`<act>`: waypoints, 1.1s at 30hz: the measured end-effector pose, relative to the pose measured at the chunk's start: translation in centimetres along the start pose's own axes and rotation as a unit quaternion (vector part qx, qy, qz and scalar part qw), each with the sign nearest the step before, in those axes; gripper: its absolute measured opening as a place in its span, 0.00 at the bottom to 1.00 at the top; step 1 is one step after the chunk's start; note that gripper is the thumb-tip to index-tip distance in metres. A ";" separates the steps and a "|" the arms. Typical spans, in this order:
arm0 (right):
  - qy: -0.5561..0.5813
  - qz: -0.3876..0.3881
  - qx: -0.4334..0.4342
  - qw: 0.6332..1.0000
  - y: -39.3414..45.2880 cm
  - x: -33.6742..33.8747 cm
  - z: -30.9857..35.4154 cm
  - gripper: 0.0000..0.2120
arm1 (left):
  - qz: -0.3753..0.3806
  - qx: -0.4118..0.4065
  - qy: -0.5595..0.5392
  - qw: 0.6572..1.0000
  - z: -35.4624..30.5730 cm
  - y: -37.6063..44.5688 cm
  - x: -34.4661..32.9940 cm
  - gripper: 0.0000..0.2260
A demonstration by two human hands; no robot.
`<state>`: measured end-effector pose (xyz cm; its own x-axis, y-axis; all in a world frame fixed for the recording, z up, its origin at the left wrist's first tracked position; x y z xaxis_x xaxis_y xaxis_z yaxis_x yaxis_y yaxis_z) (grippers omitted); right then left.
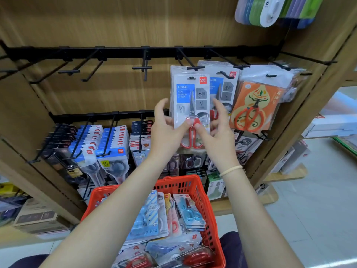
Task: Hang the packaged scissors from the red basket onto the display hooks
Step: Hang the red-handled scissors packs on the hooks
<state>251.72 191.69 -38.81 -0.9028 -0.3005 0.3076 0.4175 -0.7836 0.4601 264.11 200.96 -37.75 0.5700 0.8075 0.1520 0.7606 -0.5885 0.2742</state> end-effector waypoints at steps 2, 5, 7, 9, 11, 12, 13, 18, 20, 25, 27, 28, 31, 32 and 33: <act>-0.082 0.037 0.047 0.995 0.5 -0.5 -0.5 0.31 | 0.026 -0.082 0.084 0.993 0.2 0.4 0.2 0.33; -0.185 0.087 0.050 0.978 1.7 -1.4 -1.2 0.31 | 0.071 -0.118 0.184 0.973 1.2 2.1 0.2 0.32; -0.195 0.098 0.057 0.974 2.4 -2.0 -1.4 0.33 | 0.082 -0.122 0.224 0.963 1.5 3.3 0.2 0.32; -0.204 0.101 0.061 0.972 3.3 -2.5 -1.7 0.35 | 0.088 -0.126 0.258 0.954 1.4 4.3 0.2 0.33; -0.214 0.107 0.056 0.969 4.1 -3.0 -2.0 0.36 | 0.102 -0.119 0.288 0.945 1.9 5.2 0.1 0.35; -0.218 0.108 0.051 0.969 4.5 -3.2 -2.2 0.36 | 0.112 -0.111 0.293 0.943 2.1 5.6 0.0 0.36; -0.220 0.108 0.043 0.968 4.9 -3.4 -2.3 0.36 | 0.121 -0.103 0.291 0.943 2.3 6.0 -0.1 0.36; -0.230 0.111 0.035 0.966 5.7 -3.5 -2.7 0.35 | 0.149 -0.105 0.271 0.945 2.5 6.9 -0.1 0.33; -0.226 0.105 0.030 0.968 5.3 -3.4 -2.6 0.33 | 0.158 -0.099 0.264 0.946 2.9 6.9 0.2 0.31; -0.188 0.039 0.015 0.981 1.6 -2.9 -1.3 0.24 | 0.133 -0.124 0.265 0.947 4.4 2.0 3.2 0.25; -0.129 0.053 0.022 0.990 -1.2 -3.8 -1.3 0.20 | 0.095 -0.130 0.264 0.951 6.5 -1.6 5.9 0.22; -0.108 0.080 0.017 0.991 -2.8 -4.7 -1.6 0.18 | 0.082 -0.121 0.273 0.951 8.1 -3.5 7.5 0.21; -0.086 0.205 -0.016 0.975 -8.2 -8.2 -3.2 0.08 | 0.072 -0.065 0.328 0.940 14.1 -9.9 12.8 0.25; -0.086 0.249 -0.027 0.964 -10.2 -9.5 -3.8 0.06 | 0.071 -0.051 0.350 0.933 16.3 -12.0 14.7 0.24; -0.088 0.294 -0.039 0.951 -12.3 -10.8 -4.6 0.05 | 0.068 -0.037 0.375 0.924 18.3 -14.1 16.6 0.24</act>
<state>255.88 202.14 -51.63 -0.4814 -0.6084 0.6310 0.8297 -0.5485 0.1041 268.49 221.89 -56.45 0.2616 0.5430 0.7979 0.6582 -0.7051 0.2640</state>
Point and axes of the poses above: each hand's wrist, its own y-axis towards the middle knuckle, its own x-axis out of the back of the hand, z = x × y, the point moved 3 cm from there along y, towards the middle knuckle, and after that the axes turned 2 degrees about -z, right-handed, at the moved point
